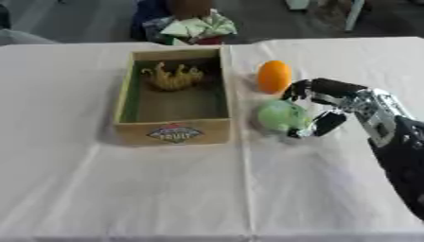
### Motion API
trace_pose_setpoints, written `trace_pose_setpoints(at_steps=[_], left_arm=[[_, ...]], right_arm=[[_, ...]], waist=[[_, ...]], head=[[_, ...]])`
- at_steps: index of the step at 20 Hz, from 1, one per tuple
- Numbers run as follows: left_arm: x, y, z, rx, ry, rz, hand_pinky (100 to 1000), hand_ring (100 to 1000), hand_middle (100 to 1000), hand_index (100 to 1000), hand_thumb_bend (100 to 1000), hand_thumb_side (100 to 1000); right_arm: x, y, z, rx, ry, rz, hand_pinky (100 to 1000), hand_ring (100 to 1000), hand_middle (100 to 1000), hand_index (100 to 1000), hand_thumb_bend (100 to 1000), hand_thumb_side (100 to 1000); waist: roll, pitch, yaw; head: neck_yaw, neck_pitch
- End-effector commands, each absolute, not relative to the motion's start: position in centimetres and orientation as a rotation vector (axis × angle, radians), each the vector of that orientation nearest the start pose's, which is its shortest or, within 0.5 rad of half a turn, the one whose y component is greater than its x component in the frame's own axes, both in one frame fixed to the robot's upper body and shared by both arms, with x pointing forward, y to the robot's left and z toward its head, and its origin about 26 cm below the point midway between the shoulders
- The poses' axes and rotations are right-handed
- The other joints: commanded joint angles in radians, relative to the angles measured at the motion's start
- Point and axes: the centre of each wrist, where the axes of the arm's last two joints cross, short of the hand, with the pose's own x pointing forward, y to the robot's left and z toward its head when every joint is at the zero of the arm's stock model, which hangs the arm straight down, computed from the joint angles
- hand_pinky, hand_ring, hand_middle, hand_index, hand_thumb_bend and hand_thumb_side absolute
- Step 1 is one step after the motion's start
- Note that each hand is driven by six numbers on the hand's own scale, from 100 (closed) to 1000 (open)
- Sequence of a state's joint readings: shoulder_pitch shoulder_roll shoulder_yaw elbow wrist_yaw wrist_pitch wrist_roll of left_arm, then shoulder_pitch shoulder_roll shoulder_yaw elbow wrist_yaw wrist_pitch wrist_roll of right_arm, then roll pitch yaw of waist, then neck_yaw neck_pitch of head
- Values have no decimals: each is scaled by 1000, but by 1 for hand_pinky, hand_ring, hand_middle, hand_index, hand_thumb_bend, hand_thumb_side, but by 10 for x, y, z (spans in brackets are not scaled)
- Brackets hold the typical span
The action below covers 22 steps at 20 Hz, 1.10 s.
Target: Pick up objects on the table and place them in the box.
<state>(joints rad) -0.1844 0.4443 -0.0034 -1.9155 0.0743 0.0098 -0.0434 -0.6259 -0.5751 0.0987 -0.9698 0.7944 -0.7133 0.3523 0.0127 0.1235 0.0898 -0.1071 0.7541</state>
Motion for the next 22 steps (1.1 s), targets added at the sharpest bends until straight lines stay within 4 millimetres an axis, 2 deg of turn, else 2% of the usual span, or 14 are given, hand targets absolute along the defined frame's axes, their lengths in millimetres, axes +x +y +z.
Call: trace_pose_setpoints(at_steps=[1,4,6,10,13,16,19,22], left_arm=[[295,299,168,199,-2062,-457,524,602,558,756,100,761],[295,300,167,209,-2057,-450,524,601,558,756,100,763],[295,301,166,213,-2054,-447,524,602,558,756,100,764],[295,303,164,219,-2041,-446,524,601,557,756,100,770],[294,302,162,212,-2035,-450,523,600,557,756,100,772],[294,299,161,192,-2034,-458,523,600,556,756,100,774],[295,295,163,162,-2043,-474,523,599,555,756,100,775],[296,288,166,126,-2061,-490,523,599,555,756,100,773]], right_arm=[[422,-386,112,-668,-1568,1714,569,563,647,677,436,264],[422,-386,113,-686,-1655,1629,540,523,600,623,431,215],[422,-383,124,-692,-1725,1597,539,521,594,613,430,203],[426,-368,162,-663,-1896,1543,536,518,595,611,427,182],[432,-351,195,-622,-2010,1517,539,521,597,613,425,170],[440,-331,220,-572,-2079,1503,542,523,596,616,424,161],[452,-311,230,-528,-2092,1512,545,525,598,618,425,165],[466,-291,227,-488,-2070,1530,551,530,604,626,427,175]], waist=[[1,-11,1],[1,-11,1],[1,-13,-1],[-2,-19,-3],[-4,-24,2],[-7,-29,13],[-8,-30,31],[-8,-26,60]], head=[[1,-11],[4,-12],[6,-12],[8,-8],[9,-3],[5,0],[-3,0],[-15,-7]])
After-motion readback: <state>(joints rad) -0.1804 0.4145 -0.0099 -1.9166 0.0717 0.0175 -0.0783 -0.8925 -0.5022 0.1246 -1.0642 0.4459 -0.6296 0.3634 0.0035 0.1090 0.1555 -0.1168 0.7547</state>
